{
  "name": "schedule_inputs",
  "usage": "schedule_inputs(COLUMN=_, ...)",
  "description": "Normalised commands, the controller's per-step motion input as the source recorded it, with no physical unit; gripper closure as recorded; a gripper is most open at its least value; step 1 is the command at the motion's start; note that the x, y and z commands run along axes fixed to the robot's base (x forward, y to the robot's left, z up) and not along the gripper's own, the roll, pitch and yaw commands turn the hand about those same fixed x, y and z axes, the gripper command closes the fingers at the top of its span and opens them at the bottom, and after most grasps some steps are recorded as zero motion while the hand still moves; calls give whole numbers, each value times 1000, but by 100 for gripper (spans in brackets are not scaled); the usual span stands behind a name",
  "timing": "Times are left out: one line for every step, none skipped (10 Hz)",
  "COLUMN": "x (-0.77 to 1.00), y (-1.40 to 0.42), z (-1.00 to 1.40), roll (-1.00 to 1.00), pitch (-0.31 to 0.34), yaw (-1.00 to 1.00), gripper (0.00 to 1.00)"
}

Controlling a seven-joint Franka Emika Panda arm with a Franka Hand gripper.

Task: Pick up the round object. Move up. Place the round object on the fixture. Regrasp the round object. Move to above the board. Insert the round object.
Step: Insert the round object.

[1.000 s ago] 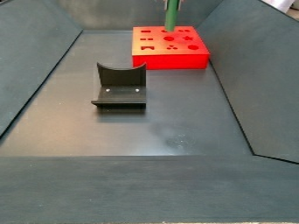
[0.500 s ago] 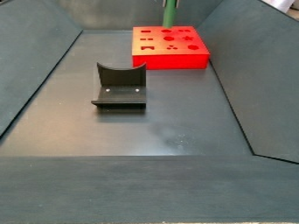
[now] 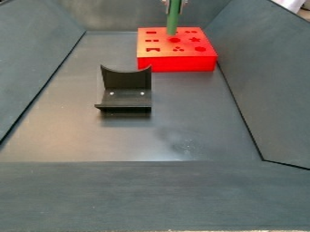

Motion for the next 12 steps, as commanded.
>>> schedule_inputs(x=0, y=-37, z=-17, roll=0, pitch=-13, yaw=11, gripper=100)
schedule_inputs(x=0, y=0, z=-143, roll=13, pitch=-31, yaw=37, gripper=100)
schedule_inputs(x=-11, y=0, z=-223, roll=53, pitch=-49, yaw=37, gripper=100)
schedule_inputs(x=0, y=0, z=-323, roll=96, pitch=-50, yaw=66, gripper=100)
schedule_inputs(x=-129, y=171, z=-271, roll=119, pitch=-51, yaw=40, gripper=100)
schedule_inputs(x=-231, y=237, z=-86, roll=41, pitch=-13, yaw=0, gripper=100)
schedule_inputs(x=0, y=151, z=0, roll=0, pitch=0, yaw=0, gripper=100)
schedule_inputs(x=0, y=0, z=-26, roll=0, pitch=0, yaw=0, gripper=100)
schedule_inputs(x=0, y=-26, z=-126, roll=24, pitch=-24, yaw=0, gripper=100)
schedule_inputs(x=0, y=-140, z=-171, roll=54, pitch=-24, yaw=0, gripper=100)
schedule_inputs(x=-3, y=-171, z=-111, roll=49, pitch=-11, yaw=0, gripper=100)
schedule_inputs(x=-11, y=-180, z=-69, roll=54, pitch=-9, yaw=0, gripper=100)
